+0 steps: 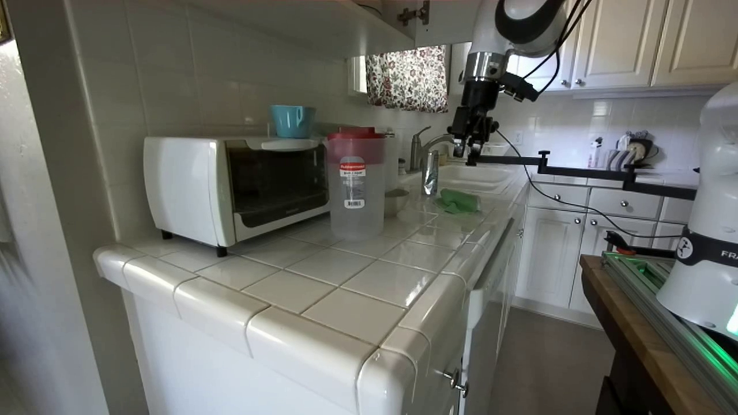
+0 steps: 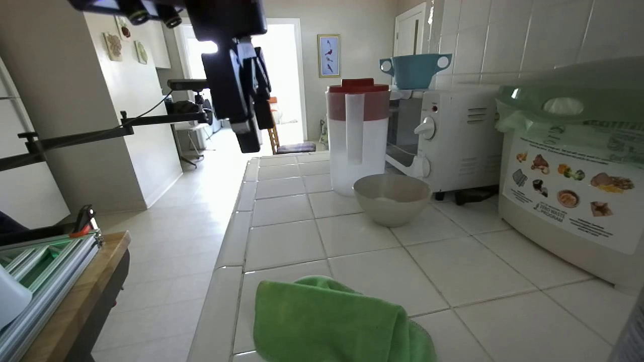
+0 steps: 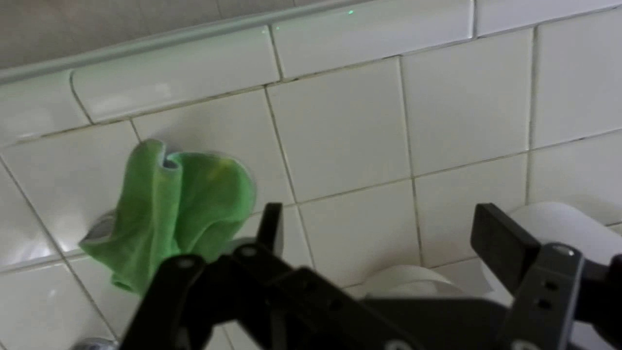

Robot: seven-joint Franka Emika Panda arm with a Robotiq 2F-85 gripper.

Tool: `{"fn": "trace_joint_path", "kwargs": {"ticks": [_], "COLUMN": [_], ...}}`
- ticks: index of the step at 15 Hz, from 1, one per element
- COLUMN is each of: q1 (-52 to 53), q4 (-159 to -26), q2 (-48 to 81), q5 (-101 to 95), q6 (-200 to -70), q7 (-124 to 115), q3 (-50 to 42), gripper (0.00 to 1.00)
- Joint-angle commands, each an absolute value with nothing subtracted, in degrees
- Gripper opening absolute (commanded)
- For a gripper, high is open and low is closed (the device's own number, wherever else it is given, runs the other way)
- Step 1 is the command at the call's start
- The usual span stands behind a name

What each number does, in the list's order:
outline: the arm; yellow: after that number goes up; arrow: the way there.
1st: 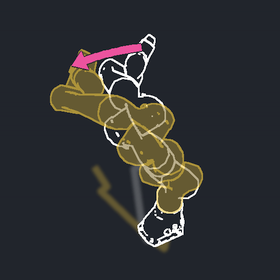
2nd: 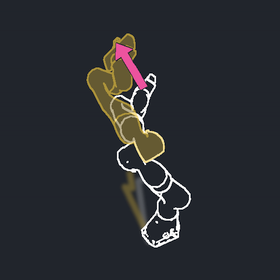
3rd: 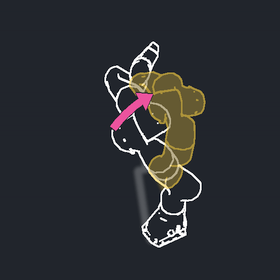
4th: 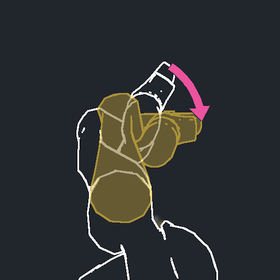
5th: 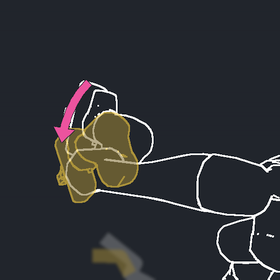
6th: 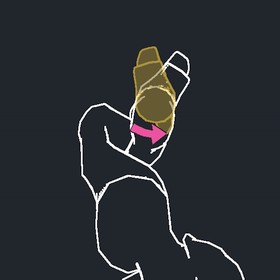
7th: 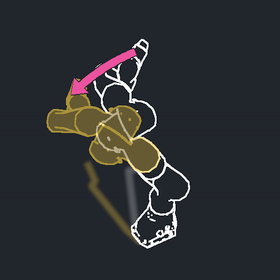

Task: Use the green cloth to wipe the machine on the right side of the microwave

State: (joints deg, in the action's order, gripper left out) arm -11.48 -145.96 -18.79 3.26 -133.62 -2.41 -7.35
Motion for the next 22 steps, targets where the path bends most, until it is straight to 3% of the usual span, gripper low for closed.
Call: {"fn": "trace_joint_path", "kwargs": {"ticks": [1, 14, 22], "q1": [-14.70, -19.19, -17.37], "q4": [-146.98, -145.42, -143.64], "q2": [-16.91, -0.58, 7.15], "q5": [-2.15, -3.93, 1.62], "q6": [-138.14, -160.32, -162.81], "q7": [-9.44, -19.00, -17.79], "q3": [-7.23, -13.71, -15.43], "gripper": [1.00, 1.00, 1.00]}}
